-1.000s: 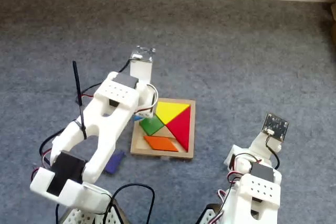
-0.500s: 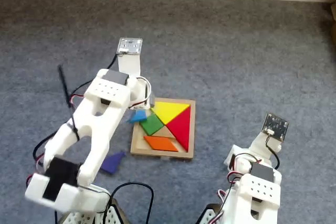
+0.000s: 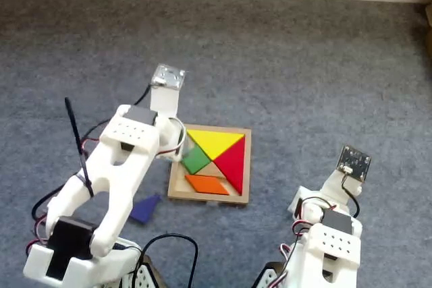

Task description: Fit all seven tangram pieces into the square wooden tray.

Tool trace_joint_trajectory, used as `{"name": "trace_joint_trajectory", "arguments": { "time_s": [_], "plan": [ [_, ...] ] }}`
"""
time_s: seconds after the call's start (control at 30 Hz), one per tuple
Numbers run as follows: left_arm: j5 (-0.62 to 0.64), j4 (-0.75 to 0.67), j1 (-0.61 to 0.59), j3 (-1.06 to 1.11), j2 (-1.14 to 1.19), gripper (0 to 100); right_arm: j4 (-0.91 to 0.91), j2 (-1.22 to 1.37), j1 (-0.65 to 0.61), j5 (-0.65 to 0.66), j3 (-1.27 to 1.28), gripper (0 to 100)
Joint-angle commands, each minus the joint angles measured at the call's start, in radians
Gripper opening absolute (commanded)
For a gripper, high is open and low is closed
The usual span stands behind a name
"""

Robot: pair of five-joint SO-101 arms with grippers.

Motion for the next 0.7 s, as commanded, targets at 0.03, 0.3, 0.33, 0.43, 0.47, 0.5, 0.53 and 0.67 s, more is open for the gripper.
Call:
{"name": "trace_joint_trajectory", "arguments": {
  "time_s": [0.03, 0.3, 0.33, 0.43, 0.47, 0.5, 0.53, 0.67],
  "plan": [
    [-0.081, -0.117, -0.016, 0.042, -0.036, 14, -0.005, 0.001, 0.012, 0.012, 0.010, 0.6],
    [-0.081, -0.123, -0.005, 0.050, -0.035, 14, -0.005, 0.001, 0.012, 0.012, 0.010, 0.6],
    [-0.081, -0.124, -0.004, 0.058, -0.035, 14, -0.005, 0.001, 0.012, 0.012, 0.010, 0.6],
    [-0.081, -0.140, 0.025, 0.084, -0.035, 14, -0.005, 0.001, 0.012, 0.012, 0.010, 0.6],
    [-0.081, -0.143, 0.038, 0.091, -0.035, 14, -0.005, 0.001, 0.012, 0.012, 0.010, 0.6],
    [-0.081, -0.150, 0.048, 0.101, -0.035, 14, -0.005, 0.001, 0.012, 0.012, 0.010, 0.6],
    [-0.081, -0.161, 0.058, 0.107, -0.035, 14, -0.005, 0.001, 0.012, 0.012, 0.010, 0.6],
    [-0.081, -0.198, 0.074, 0.130, -0.035, 14, -0.005, 0.001, 0.012, 0.012, 0.010, 0.6]
  ]
}}
